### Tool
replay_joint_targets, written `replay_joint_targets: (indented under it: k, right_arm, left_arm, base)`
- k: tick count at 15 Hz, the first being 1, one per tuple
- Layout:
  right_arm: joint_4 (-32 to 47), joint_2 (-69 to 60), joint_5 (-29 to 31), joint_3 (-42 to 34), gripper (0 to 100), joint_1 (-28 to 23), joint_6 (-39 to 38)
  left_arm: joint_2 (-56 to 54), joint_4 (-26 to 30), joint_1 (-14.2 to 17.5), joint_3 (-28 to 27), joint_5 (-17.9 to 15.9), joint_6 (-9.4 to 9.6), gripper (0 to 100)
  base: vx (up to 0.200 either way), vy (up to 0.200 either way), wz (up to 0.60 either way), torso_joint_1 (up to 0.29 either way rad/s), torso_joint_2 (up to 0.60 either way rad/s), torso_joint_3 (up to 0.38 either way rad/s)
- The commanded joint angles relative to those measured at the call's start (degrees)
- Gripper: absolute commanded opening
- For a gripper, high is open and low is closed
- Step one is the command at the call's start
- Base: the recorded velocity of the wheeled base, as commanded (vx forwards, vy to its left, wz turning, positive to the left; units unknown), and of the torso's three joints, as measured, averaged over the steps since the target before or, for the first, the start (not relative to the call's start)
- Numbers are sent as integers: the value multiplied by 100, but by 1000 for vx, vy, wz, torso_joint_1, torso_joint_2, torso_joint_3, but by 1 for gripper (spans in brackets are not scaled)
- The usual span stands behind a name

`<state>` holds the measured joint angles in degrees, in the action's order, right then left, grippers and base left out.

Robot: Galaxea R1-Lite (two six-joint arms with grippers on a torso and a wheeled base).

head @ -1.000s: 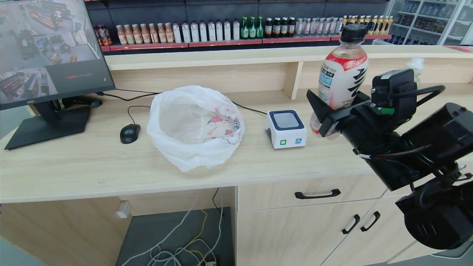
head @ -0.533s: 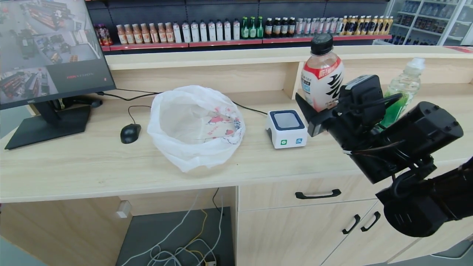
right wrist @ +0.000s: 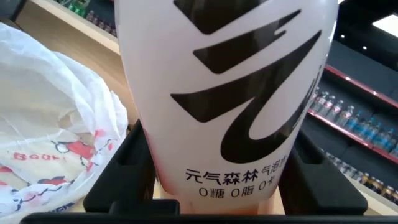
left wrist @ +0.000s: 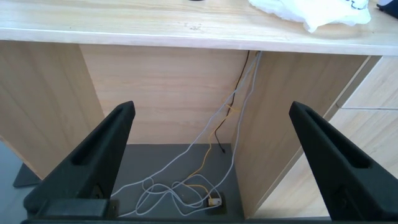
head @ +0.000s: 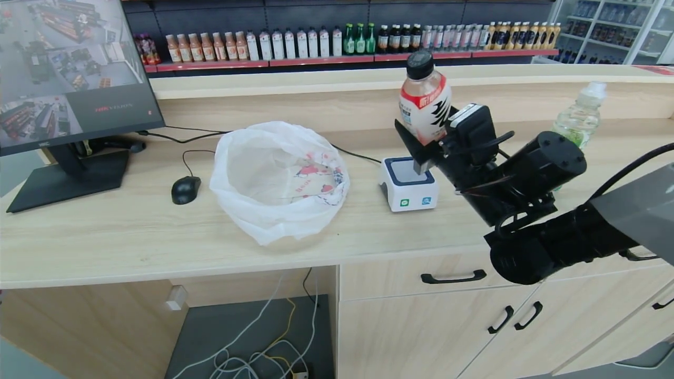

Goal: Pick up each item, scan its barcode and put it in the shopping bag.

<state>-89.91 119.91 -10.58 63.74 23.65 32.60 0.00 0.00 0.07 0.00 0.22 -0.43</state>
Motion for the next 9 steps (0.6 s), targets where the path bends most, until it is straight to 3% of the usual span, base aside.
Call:
replay_joint_targets:
  k: [1, 6, 9]
  right_arm:
    - [-9, 411, -181, 235, 0, -194, 10]
    - [-9, 666, -1420, 296, 0, -484, 432]
    - [-9, 745, -1587, 419, 0, -634, 625]
  left_arm:
    - [0, 0, 1, 0, -4, -1, 100]
    - [0, 0, 1, 0, 4, -1, 100]
    - [0, 0, 1, 0, 4, -1, 100]
  base:
    - [0, 0, 0, 0, 0, 0]
    - [0, 0, 0, 0, 0, 0]
    - [0, 0, 0, 0, 0, 0]
